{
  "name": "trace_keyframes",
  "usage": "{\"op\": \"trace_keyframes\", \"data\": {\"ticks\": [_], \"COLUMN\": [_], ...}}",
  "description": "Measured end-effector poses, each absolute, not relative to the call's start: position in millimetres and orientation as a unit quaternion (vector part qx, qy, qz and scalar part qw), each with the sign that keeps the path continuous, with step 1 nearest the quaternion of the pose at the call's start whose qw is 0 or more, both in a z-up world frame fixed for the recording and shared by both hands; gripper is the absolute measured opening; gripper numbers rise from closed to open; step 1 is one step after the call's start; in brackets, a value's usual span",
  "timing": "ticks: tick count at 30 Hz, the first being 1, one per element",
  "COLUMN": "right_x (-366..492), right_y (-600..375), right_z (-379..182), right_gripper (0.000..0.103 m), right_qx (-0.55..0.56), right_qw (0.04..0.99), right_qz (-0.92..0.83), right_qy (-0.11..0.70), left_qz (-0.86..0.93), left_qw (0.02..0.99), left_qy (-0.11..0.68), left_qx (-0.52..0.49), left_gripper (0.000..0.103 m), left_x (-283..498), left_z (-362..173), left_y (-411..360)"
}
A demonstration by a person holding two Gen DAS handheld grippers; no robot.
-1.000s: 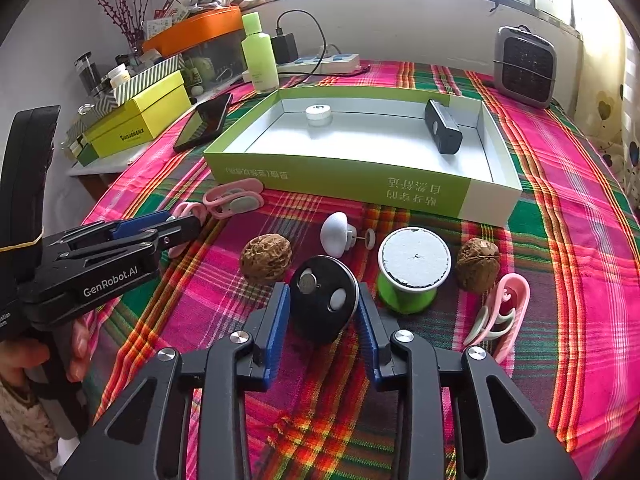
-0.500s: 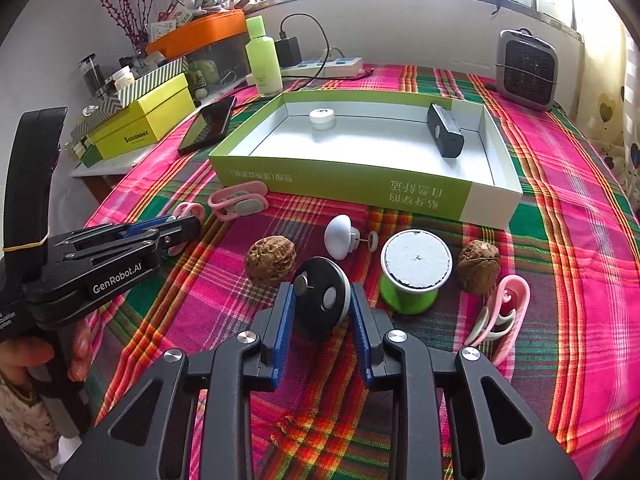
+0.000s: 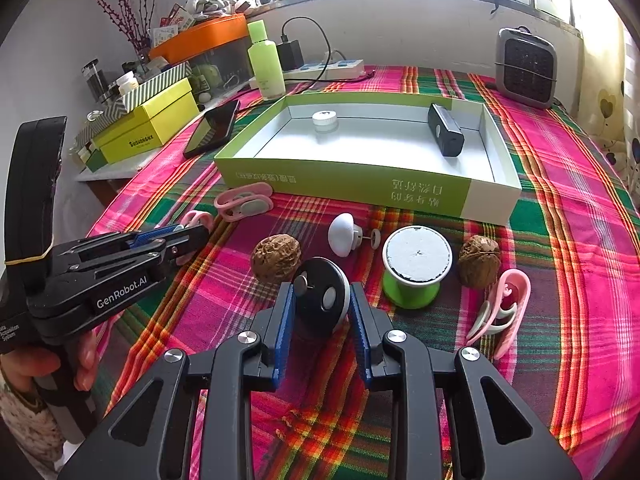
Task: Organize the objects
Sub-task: 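Grasp the pink clip with left tool while right tool grasps the black dotted disc, then carry the pink clip with left tool into the box while right tool carries the disc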
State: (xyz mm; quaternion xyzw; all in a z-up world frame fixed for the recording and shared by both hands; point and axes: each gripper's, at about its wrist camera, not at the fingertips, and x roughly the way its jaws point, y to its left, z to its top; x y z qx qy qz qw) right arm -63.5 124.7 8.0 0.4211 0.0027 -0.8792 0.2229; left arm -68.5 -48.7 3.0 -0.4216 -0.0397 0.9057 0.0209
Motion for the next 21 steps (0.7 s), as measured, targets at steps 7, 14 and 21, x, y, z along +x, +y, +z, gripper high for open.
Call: {"op": "trace_keyframes", "data": {"ticks": [7,14,21], "right_x": [-62,-60,-57], "right_y": [126,127,130], "right_z": [9,12,19], "right_gripper": [0.028,0.028,0.028], "right_qx": [0.418,0.413,0.404], "right_qw": [0.226,0.229,0.231], "right_qz": [-0.880,-0.881,-0.885], "right_qy": [-0.002,-0.006,-0.012], "left_qz": [0.906,0.908,0.911], "left_qw": [0.025,0.027,0.030], "left_qy": [-0.038,-0.035,-0.030], "left_qx": [-0.420,-0.416,-0.410], "left_gripper": [0.016,0.016,0.016], "left_x": [-65,-62,-60], "left_z": [5,10,17], "left_y": [-46,-45,-41]}}
